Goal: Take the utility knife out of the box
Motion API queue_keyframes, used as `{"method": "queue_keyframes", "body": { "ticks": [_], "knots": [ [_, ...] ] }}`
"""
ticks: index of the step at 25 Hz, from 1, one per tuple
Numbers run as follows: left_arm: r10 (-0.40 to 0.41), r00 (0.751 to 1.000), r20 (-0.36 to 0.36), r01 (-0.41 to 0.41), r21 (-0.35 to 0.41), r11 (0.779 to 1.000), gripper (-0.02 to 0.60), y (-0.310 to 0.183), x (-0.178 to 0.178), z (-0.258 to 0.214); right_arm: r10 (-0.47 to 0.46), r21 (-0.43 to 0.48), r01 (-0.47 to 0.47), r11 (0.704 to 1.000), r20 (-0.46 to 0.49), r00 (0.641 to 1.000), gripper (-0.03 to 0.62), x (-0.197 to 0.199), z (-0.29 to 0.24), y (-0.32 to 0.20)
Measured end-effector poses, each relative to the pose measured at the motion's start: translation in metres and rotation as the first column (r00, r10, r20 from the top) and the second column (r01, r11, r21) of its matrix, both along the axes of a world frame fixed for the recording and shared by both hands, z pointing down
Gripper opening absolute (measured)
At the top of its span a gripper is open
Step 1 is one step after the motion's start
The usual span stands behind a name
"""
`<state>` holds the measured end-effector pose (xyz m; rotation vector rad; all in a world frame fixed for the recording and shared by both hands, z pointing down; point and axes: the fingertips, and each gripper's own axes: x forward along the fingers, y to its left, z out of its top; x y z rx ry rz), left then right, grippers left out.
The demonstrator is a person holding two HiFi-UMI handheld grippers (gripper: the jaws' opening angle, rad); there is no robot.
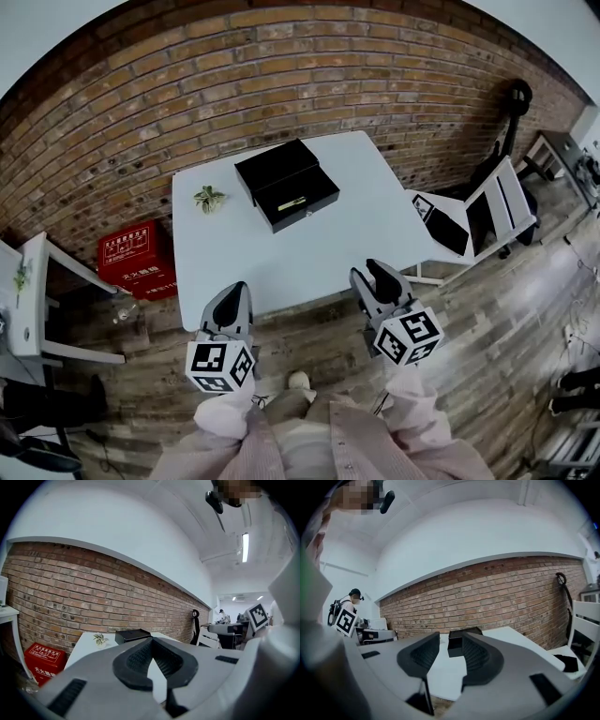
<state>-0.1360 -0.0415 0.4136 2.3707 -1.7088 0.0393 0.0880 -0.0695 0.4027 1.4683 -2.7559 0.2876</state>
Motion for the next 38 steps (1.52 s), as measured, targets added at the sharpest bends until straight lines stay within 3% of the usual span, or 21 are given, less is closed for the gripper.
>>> {"method": "queue_keyframes", "body": {
  "ticks": [17, 38],
  "knots": [
    [0.001, 1.000, -0.012, -0.001, -0.024, 1.000, -0.008, -0.044, -0.017, 0.012, -0.010, -0.024, 0.010, 1.000, 0.003, 1.000, 0.130, -0.020, 0.007, -0.050],
    [-0.128, 0.992, -0.024, 0.124, -0.113, 0.986, -0.008, -0.152, -0.022, 0.036, -0.154, -0.111, 0.154, 0.982, 0.003, 0.988, 0.130, -0.040, 0.035, -0.193]
  ]
}}
